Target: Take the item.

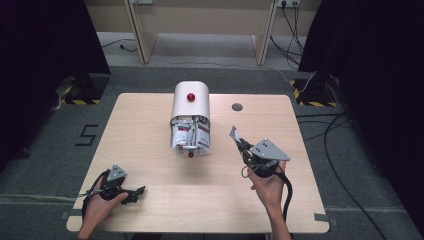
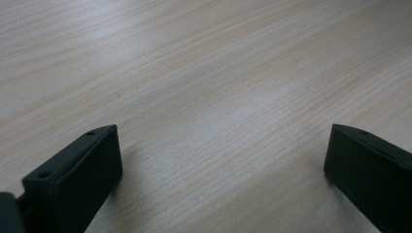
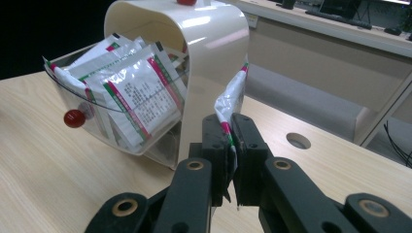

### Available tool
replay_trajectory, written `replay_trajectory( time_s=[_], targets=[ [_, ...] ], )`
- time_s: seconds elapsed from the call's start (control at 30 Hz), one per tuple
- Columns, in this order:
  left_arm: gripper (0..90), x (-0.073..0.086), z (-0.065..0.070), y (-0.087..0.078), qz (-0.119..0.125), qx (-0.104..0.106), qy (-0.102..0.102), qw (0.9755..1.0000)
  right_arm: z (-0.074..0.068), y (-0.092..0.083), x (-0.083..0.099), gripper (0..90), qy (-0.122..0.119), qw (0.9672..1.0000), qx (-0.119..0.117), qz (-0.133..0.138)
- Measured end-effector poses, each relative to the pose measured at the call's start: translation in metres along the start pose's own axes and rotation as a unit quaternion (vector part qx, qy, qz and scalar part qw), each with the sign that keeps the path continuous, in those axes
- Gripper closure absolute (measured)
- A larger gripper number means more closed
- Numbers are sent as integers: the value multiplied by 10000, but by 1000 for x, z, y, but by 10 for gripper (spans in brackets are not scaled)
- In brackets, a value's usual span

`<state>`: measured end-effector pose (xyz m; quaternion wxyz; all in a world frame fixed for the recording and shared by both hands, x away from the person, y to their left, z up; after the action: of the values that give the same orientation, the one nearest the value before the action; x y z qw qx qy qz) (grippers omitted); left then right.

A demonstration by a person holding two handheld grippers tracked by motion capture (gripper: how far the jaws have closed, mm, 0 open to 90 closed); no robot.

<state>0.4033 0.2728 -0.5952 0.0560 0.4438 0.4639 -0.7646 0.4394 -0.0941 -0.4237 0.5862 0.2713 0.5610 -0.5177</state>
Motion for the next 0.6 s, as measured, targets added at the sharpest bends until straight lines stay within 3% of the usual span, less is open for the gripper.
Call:
replay_trajectory(
  time_s=[0.6],
  targets=[
    [0, 0, 0, 0, 11, 9, -8, 10000, 11, 9, 24, 858, 74, 9995, 100, -298]
  ],
)
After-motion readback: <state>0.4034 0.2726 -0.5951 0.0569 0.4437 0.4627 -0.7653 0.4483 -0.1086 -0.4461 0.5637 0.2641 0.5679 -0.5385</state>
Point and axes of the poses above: each handheld gripper's, and its own axes: y roughly forward along the jaws, x roughly out of its underside, z roughly to its right, the point moved 10 cm from there along y, roughly forward along the jaws, and after that the axes turned 13 degrees about x, right-handed, at the moved point
